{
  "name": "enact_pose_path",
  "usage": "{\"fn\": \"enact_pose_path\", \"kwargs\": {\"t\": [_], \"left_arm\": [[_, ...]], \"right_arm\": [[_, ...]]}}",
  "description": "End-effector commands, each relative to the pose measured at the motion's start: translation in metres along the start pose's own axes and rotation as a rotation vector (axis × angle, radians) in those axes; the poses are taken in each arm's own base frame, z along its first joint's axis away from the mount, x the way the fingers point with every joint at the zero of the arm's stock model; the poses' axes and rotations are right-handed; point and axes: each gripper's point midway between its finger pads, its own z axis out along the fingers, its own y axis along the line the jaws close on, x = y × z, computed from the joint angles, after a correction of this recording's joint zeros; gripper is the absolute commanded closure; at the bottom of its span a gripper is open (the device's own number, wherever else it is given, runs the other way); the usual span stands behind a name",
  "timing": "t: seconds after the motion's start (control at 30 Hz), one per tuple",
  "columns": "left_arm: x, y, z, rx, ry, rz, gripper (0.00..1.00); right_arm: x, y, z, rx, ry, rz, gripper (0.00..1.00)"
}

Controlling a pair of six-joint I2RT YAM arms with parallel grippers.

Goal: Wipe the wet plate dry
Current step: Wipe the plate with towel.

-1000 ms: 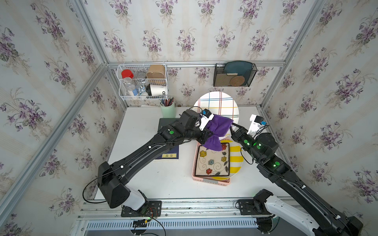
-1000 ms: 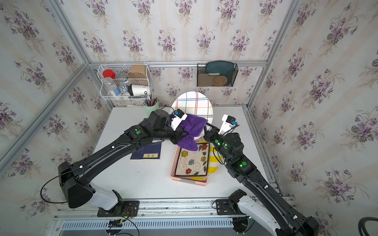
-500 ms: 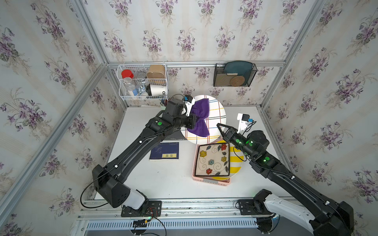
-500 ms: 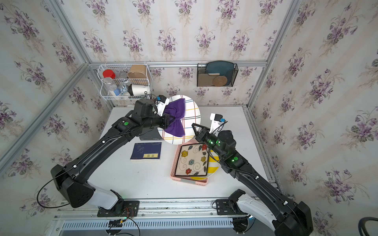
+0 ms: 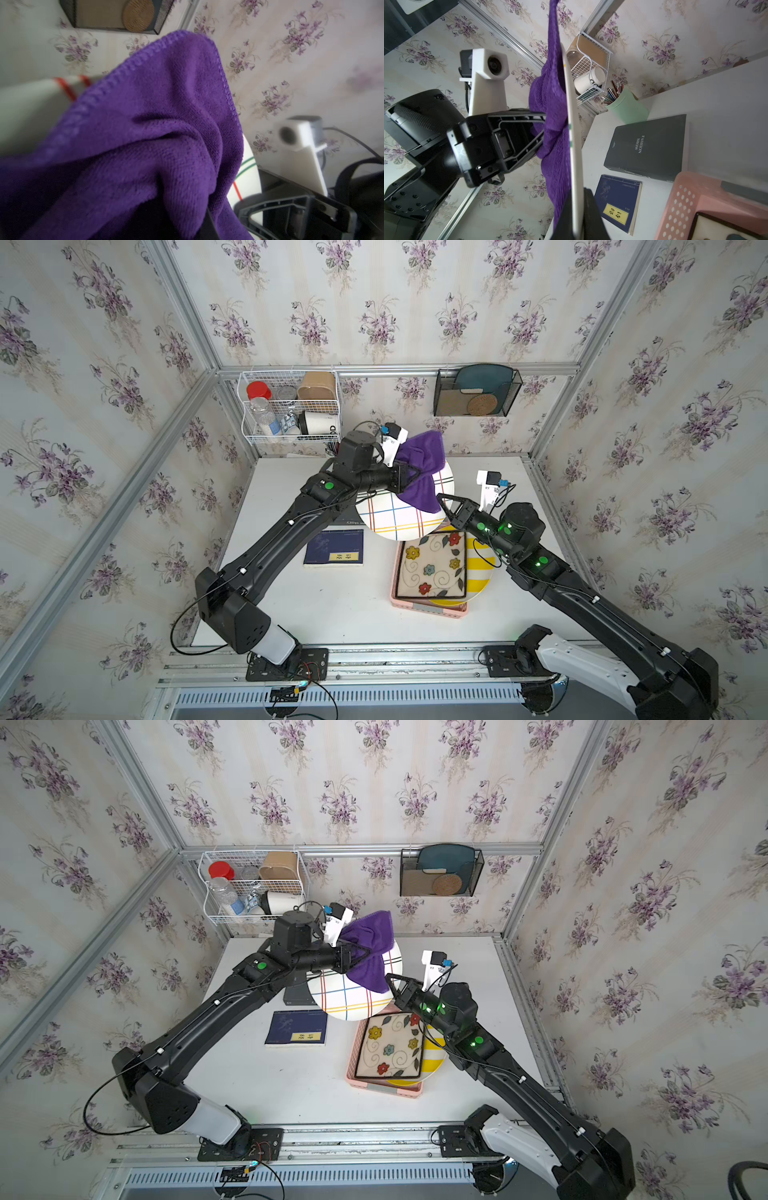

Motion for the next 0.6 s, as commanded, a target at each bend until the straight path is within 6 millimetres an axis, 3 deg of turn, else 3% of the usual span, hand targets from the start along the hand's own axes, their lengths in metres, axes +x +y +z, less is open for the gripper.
{"fn": "enact_pose_path", "kwargs": {"t": [0.0, 0.13, 0.23, 0.3, 0.43, 0.57], "left_arm": [[-0.001, 0.005, -0.015, -0.019, -0.039, -0.029, 1.0], [-0.035, 0.006, -0.075, 0.071, -0.226, -0.176, 1.0], [-0.055, 0.01, -0.115, 0.148, -0.334, -0.297, 1.0], [-0.065, 0.003, -0.128, 0.242, -0.38, -0.344, 1.0], [-0.085, -0.022, -0.133, 0.496, -0.417, -0.429, 1.0], [-0.102, -0.038, -0.131, 0.69, -0.455, -0.464, 1.0]], "right_arm": [[-0.064, 0.068, -0.02, -0.261, -0.181, -0.065, 1.0], [-0.12, 0.046, -0.046, -0.204, -0.301, -0.032, 1.0], [-0.143, 0.042, -0.071, -0.265, -0.364, -0.008, 1.0], [-0.147, 0.053, -0.084, -0.372, -0.375, 0.044, 1.0], [-0.132, 0.076, -0.102, -0.651, -0.348, 0.101, 1.0], [-0.119, 0.058, -0.092, -0.665, -0.314, 0.19, 1.0]]}}
